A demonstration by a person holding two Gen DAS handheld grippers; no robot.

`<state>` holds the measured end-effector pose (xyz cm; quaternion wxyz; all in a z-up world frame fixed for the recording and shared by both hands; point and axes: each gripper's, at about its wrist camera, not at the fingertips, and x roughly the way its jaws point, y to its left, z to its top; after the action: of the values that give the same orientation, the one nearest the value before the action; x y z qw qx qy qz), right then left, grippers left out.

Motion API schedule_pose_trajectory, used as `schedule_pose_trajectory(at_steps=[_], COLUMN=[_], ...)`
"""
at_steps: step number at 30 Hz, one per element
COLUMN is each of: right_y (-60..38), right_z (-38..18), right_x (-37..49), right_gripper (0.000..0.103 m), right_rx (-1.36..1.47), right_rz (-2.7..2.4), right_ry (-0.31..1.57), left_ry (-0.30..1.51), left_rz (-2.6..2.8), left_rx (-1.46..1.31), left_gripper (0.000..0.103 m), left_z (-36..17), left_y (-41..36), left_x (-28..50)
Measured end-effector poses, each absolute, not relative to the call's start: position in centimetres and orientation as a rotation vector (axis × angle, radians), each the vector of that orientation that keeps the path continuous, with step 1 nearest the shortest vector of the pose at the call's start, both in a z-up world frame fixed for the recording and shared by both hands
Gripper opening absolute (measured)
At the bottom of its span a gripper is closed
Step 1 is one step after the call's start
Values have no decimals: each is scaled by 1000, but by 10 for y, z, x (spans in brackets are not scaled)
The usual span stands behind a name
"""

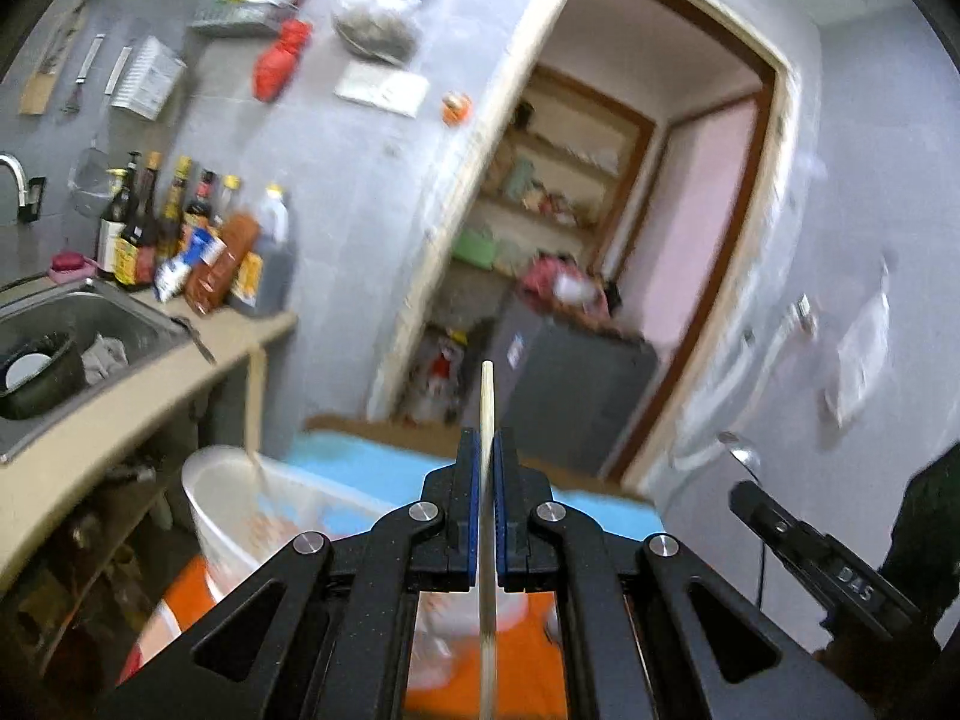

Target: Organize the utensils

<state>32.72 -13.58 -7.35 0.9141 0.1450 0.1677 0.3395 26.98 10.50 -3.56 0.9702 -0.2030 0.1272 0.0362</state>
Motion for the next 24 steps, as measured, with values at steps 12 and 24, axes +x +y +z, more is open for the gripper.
schedule_pose_trajectory(at_steps=[12,24], right_y=[-44,-20], right_z=[-67,-108], right_x=[371,367], right_gripper=[3,3], right_rx=[443,382], right_rz=[838,864], right_ry=[212,220], left_ry=[40,-59], left_rz=[234,276], left_rx=[-513,-540], left_gripper=[2,2], left_z=[-31,-49], left_y=[242,248], left_x=[296,293])
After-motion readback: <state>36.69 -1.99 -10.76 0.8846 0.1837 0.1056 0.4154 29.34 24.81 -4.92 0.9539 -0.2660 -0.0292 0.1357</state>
